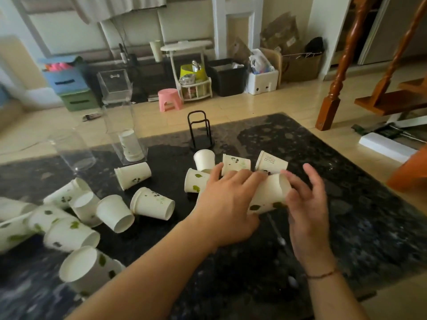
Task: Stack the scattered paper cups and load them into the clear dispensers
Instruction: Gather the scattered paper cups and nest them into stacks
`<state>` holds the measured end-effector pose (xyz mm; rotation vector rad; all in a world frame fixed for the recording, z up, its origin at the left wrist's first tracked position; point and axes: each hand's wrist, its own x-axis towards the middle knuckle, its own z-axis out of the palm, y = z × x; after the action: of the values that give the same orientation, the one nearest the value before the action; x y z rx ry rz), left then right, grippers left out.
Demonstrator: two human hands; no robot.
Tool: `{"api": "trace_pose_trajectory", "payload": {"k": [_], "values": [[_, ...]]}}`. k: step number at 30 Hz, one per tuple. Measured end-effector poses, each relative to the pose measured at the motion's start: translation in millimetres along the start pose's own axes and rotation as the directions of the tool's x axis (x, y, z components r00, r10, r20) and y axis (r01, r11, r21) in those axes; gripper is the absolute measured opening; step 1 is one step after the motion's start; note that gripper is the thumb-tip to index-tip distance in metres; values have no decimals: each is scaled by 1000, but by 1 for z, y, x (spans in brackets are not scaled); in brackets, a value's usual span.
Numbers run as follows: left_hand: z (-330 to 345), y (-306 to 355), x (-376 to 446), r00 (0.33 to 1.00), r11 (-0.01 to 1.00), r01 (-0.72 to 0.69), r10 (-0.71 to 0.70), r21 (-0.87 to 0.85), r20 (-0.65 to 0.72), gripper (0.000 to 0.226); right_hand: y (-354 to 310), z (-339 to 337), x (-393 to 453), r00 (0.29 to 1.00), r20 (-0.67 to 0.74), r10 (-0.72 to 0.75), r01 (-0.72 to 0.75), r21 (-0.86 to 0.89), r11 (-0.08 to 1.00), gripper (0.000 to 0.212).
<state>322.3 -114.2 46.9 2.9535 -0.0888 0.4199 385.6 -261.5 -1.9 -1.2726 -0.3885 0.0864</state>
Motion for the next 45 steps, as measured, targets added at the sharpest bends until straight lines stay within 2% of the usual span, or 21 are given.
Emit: {"api": "trace_pose_trajectory", "payload": {"k": [2,4,7,10,13,17,20,23,27,29,30,31,33,34,35,36,38,39,41,43,45], "values": [[-26,-8,-33,985,986,108,-123,-124,-123,75,-2,27,-9,991,133,-24,24,-1,1000,75],[-54,-22,-75,933,941,217,-278,-261,-228,76,-5,63,-23,952,307,-9,30,-66,997,65],[-81,-48,-145,817,871,315,-451,-377,-360,77,-12,124,-53,818,571,69,50,-190,981,48],[-88,-72,-204,724,788,404,-586,-464,-364,81,-16,173,-83,707,701,91,127,-252,959,57],[-84,-88,-240,694,741,465,-645,-484,-320,79,-9,204,-105,665,743,76,189,-267,945,66],[-65,-102,-263,697,702,525,-679,-481,-230,77,7,217,-118,658,745,111,330,-418,846,73],[-40,-110,-269,695,656,575,-707,-490,-132,75,28,216,-123,653,748,118,511,-550,661,72],[-20,-112,-272,694,606,640,-719,-473,18,73,45,215,-126,662,703,259,504,-673,541,77],[-18,-114,-277,704,583,656,-701,-479,110,87,49,206,-126,651,711,267,483,-659,576,89],[-28,-118,-287,686,563,686,-712,-460,150,98,44,203,-129,703,708,70,516,-576,634,88],[-35,-122,-293,656,541,706,-743,-456,135,98,41,203,-133,718,689,-99,573,-504,646,79],[-43,-127,-301,626,527,712,-775,-464,82,94,36,207,-139,688,668,-283,660,-414,627,66],[-62,-142,-320,549,511,709,-833,-486,-76,80,30,226,-157,514,691,-509,823,-231,518,43],[-72,-151,-331,488,492,717,-860,-494,-148,73,29,240,-169,432,725,-536,858,-148,492,37],[-81,-163,-343,419,463,733,-884,-499,-205,68,33,256,-181,386,769,-509,852,-85,517,36],[-90,-175,-357,355,429,751,-903,-502,-242,64,37,272,-191,373,822,-431,809,-60,585,38],[-107,-201,-387,207,322,805,-940,-499,-271,60,44,307,-213,409,903,-134,628,-172,759,49],[-115,-214,-403,120,246,831,-955,-500,-270,59,52,325,-224,432,902,12,544,-271,794,55],[-124,-239,-429,-27,107,846,-970,-523,-242,60,74,356,-240,437,874,214,481,-427,765,62],[-121,-258,-444,-90,29,834,-978,-551,-187,62,87,386,-251,431,828,358,446,-540,714,71],[-112,-270,-451,-110,-23,799,-988,-601,-108,57,96,415,-260,428,816,389,439,-564,699,77]]}}
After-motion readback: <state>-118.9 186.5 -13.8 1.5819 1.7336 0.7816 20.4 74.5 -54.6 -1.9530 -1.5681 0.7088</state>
